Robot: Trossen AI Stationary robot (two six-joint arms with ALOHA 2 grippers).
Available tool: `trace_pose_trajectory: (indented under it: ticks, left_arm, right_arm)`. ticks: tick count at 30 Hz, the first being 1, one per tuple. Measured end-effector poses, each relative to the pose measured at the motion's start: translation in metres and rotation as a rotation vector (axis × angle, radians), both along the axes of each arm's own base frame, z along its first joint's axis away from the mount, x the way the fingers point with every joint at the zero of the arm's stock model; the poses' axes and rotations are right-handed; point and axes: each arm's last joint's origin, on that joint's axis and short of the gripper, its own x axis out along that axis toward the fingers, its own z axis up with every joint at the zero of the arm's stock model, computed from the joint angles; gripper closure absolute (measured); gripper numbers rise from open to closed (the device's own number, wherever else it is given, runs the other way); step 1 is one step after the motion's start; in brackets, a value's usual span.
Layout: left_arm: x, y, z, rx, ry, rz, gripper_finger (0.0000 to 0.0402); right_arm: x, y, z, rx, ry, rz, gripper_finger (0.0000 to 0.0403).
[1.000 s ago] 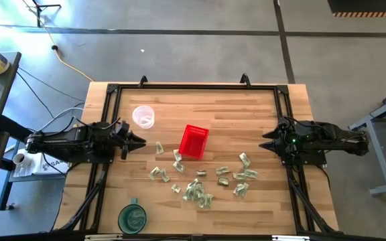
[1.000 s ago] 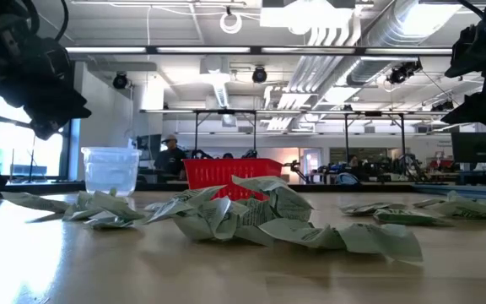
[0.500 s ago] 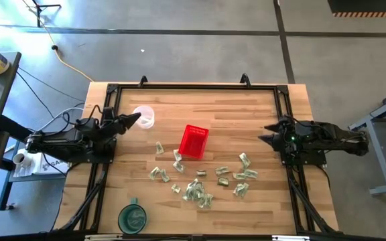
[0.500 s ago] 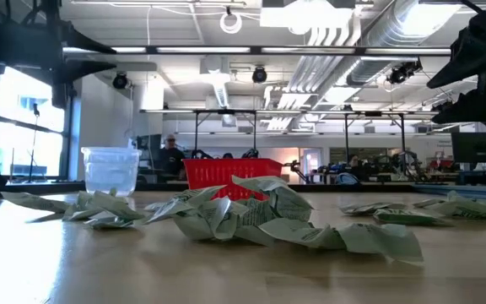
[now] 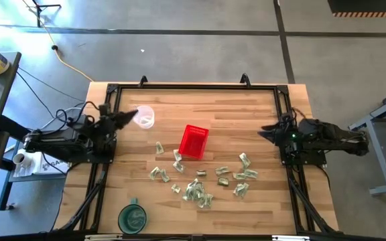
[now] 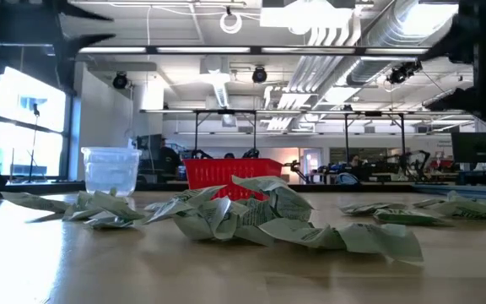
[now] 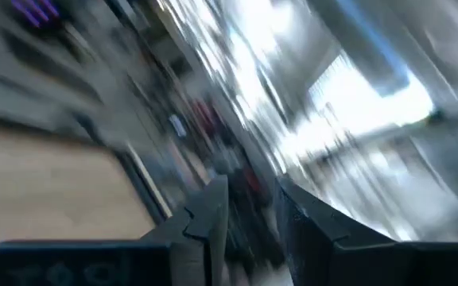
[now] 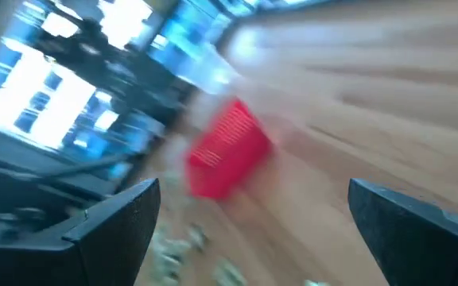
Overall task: Pick and place Stevia / Truvia into bins
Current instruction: Put the stevia packet into the red basket
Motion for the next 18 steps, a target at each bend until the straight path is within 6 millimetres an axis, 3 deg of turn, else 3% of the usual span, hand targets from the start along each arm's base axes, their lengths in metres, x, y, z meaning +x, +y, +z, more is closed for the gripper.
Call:
trace_pose_trajectory:
  ticks: [2,4,9,11,14,18]
  left_arm:
    - [0.005,-0.004,0.016,0.083,0.039,-0.146,0.0263]
    - [0.014,-0.008,0.029,0.14,0.206,-0.268,0.0272]
    - [0.037,-0.008,0.023,0.235,1.06,-0.397,0.0293]
    - [0.048,-0.006,0.014,0.227,1.316,-0.39,0.0291]
    - [0.07,-0.004,0.0,0.099,1.462,-0.346,0.0271]
    - [0.101,-0.001,-0.021,-0.128,1.451,-0.34,0.0231]
  right_arm:
    - [0.003,0.0,0.01,-0.026,-0.102,0.01,0.0008]
    - [0.004,0.0,0.02,-0.087,-0.193,0.015,0.0008]
    - [0.004,-0.001,0.028,-0.154,-0.252,-0.028,0.0008]
    - [0.004,-0.002,0.026,-0.144,-0.238,-0.052,0.0008]
    - [0.004,-0.002,0.023,-0.116,-0.213,-0.063,0.0008]
    - [0.004,-0.002,0.019,-0.087,-0.176,-0.066,0.0008]
